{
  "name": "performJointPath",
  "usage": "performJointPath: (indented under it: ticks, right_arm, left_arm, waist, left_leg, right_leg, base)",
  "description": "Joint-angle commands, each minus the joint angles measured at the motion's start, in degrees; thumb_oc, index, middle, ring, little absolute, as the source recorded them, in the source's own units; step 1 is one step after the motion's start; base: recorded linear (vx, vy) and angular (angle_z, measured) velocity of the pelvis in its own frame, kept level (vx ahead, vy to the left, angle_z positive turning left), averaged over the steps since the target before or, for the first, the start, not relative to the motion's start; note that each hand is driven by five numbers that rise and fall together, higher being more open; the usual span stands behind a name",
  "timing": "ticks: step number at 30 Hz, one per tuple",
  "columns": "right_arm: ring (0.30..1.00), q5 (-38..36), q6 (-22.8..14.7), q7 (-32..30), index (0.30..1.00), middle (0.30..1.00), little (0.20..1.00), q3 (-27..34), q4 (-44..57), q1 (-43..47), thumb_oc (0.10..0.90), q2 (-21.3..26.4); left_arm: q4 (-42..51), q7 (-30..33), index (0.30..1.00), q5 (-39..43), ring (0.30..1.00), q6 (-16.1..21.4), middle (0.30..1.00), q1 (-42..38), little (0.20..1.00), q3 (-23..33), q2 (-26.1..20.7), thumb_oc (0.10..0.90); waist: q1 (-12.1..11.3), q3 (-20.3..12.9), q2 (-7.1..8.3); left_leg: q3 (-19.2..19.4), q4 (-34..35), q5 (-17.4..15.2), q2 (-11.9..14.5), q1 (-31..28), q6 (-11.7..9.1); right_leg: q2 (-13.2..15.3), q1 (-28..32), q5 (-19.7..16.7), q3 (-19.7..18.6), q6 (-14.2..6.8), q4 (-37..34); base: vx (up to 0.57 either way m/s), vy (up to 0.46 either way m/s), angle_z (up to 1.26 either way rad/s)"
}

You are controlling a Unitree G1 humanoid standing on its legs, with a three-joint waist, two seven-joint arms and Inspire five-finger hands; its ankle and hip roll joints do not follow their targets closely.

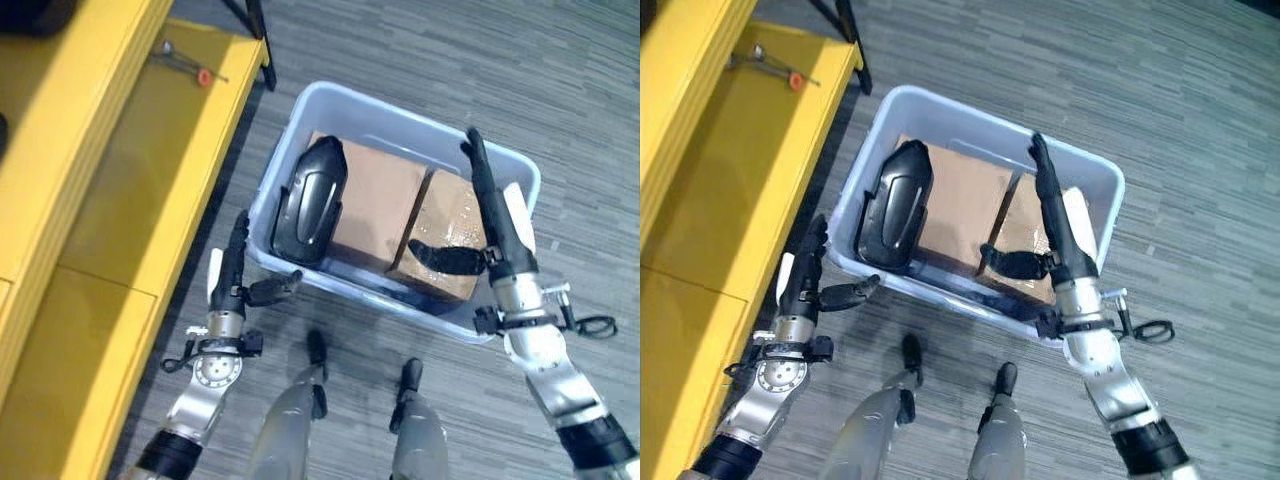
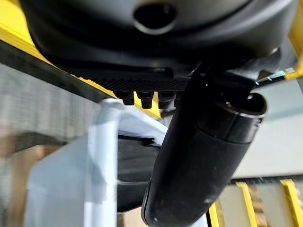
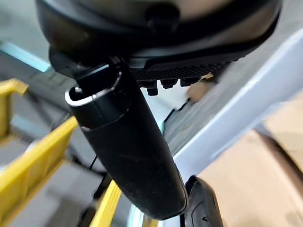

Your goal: Move parts from the plastic box to the shelf.

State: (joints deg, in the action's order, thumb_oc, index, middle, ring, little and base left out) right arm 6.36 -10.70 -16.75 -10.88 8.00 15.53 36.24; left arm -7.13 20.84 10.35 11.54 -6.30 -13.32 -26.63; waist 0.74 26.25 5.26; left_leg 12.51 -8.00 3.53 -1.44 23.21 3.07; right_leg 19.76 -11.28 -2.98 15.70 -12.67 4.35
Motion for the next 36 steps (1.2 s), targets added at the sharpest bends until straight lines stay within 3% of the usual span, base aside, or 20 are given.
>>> performJointPath:
  ticks: [1,6,10,19,36]
  right_arm:
    - [1.0,5.12,-2.23,-3.6,1.0,1.0,1.0,1.24,-0.28,8.04,0.9,4.7]
    - [1.0,8.84,-0.28,-3.48,1.0,1.0,1.0,-4.02,-6.13,17.05,0.9,9.37]
    - [1.0,14.39,1.45,-1.35,1.0,1.0,1.0,-10.9,-11.58,27.05,0.9,16.6]
    - [1.0,18.95,2.53,1.94,1.0,1.0,1.0,-24.29,-20.51,43.01,0.9,23.84]
    - [1.0,26.75,4.08,3.5,1.0,1.0,1.0,-38.89,-25.06,58.62,0.9,26.13]
  left_arm:
    - [9.27,-0.44,1.0,-2.78,1.0,5.43,1.0,-0.89,1.0,1.01,-0.16,0.9]
    - [10.29,-0.73,1.0,-2.65,1.0,5.64,1.0,-0.29,1.0,1.54,-0.48,0.9]
    - [11.64,-1.35,1.0,-3.09,1.0,5.69,1.0,0.6,1.0,2.61,-1.61,0.9]
    - [12.24,-1.6,1.0,-3.48,1.0,5.82,1.0,1.52,1.0,4.44,-2.98,0.9]
    - [11.16,-0.37,1.0,-4.04,1.0,5.24,1.0,1.77,1.0,4.94,-2.91,0.9]
  waist:
    - [-1.02,-3.34,1.09]
    - [-2.51,-2.04,1.47]
    - [-4.32,-0.35,1.52]
    - [-6.4,2.95,1.23]
    - [-7.55,3.54,1.08]
  left_leg:
    - [2.33,-5.24,-3.37,10.42,-4.19,-7.51]
    - [1.88,-4.46,-2.24,10.73,-3.23,-7.77]
    - [0.79,-3.82,-1.45,11.12,-2.23,-8.3]
    - [-1.04,-2.62,-0.04,11.67,-0.26,-8.9]
    - [-3.1,-1.52,1.17,11.94,6.22,-9.28]
  right_leg:
    - [0.66,-1.8,-7.01,-0.09,0.77,1.77]
    - [0.26,-2.85,-6.95,0.77,1.06,2.01]
    - [-0.2,-3.66,-6.08,1.57,1.3,2.94]
    - [-0.86,-6.13,-4.78,2.86,1.84,5.11]
    - [-1.37,-12.63,-3.92,4.04,2.0,7.9]
  base:
    - [-0.01,-0.042,0.1]
    - [-0.03,-0.041,0.05]
    - [-0.03,-0.058,0.04]
    - [-0.03,-0.045,0.09]
    - [0.0,-0.018,0.06]
